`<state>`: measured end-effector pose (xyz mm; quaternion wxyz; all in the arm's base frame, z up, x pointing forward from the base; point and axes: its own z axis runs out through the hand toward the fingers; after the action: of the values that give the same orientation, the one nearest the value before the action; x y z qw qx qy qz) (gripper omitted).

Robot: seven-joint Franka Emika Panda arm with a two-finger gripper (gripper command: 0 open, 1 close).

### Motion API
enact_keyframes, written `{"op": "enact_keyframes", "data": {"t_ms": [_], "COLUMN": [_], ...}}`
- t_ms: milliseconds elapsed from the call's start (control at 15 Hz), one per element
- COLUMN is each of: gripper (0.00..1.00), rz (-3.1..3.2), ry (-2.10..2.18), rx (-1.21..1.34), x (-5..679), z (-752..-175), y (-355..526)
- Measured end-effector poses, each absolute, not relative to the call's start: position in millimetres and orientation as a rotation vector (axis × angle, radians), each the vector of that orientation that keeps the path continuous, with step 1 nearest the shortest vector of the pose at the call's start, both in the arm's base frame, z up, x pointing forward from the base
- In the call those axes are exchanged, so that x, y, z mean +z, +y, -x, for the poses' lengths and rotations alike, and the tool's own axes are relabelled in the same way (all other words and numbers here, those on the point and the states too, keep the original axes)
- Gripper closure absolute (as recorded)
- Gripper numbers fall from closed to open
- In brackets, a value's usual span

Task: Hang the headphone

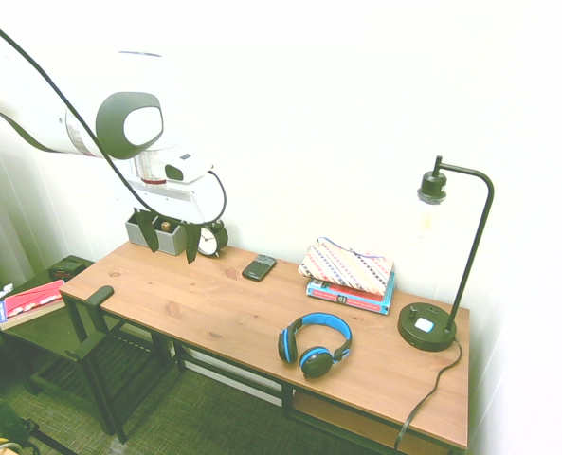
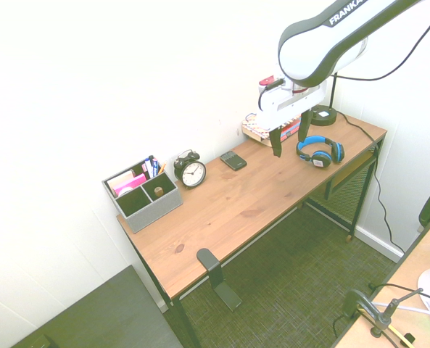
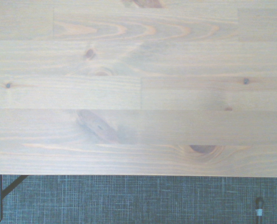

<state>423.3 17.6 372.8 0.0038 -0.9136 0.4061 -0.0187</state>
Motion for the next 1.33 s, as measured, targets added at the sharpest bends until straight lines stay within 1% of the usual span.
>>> {"op": "enact_keyframes", "data": {"t_ms": [200,333,600,800,1000,1333], "gripper": [0.00,0.00,0.00,0.00,0.00,0.00], "rz": [2.803,2.698,2.483,2.294,2.100,2.058], "ry": [1.366,1.539,1.912,2.176,2.388,2.404], "rx": [-0.066,-0.082,-0.141,-0.142,-0.155,-0.166], "x": [376,376,325,293,263,214], "z": [-433,-457,-501,-515,-515,-521], "y": [5,-39,-154,-203,-221,-218]}}
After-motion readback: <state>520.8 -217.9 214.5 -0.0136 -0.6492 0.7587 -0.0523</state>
